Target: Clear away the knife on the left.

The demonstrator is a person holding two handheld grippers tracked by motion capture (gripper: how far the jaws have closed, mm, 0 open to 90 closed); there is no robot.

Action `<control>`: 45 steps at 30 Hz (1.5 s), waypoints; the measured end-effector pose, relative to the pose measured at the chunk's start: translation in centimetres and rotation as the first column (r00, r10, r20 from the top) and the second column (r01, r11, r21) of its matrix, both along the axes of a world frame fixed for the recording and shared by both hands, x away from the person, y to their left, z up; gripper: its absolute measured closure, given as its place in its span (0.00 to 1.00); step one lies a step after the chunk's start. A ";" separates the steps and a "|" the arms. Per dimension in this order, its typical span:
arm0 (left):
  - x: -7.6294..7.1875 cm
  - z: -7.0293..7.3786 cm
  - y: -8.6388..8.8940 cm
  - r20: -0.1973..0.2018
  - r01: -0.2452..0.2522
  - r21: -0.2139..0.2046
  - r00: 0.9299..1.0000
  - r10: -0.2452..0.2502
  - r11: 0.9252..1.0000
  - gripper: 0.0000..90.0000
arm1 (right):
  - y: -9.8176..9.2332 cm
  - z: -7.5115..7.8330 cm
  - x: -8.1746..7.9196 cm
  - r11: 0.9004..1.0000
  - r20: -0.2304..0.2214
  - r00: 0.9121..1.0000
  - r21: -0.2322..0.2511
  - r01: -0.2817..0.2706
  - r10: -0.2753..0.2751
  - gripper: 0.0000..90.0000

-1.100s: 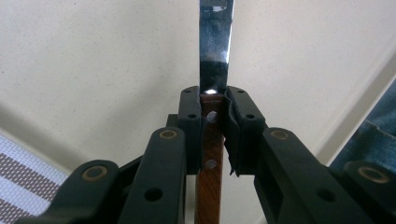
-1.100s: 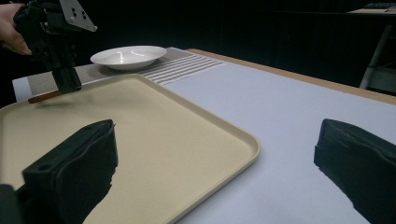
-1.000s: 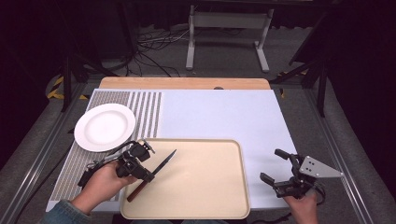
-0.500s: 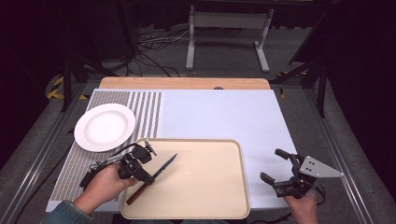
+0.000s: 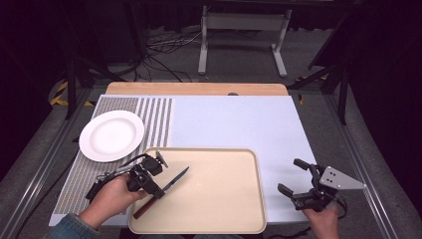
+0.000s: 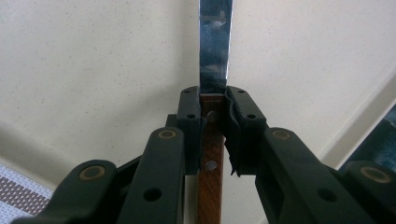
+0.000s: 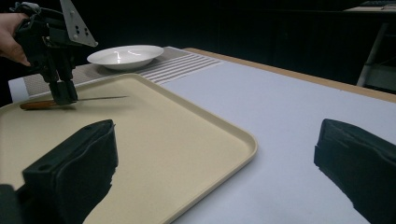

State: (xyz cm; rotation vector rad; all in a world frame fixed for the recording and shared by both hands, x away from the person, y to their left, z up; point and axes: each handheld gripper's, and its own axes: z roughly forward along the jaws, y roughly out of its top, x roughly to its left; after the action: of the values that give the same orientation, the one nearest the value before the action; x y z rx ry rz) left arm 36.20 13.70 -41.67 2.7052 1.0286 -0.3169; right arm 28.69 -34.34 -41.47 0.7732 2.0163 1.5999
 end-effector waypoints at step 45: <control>-1.9 -0.3 -2.9 0.202 0.289 0.055 0.934 -0.294 0.956 1.00 | 0.1 -0.1 0.0 1.000 0.002 1.000 -0.014 -0.010 0.010 0.00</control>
State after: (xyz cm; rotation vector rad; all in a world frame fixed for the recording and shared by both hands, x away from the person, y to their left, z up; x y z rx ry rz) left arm 34.34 10.80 -41.96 2.8375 0.5761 -0.0654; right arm 28.70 -34.20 -41.59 0.7576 2.0308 1.5895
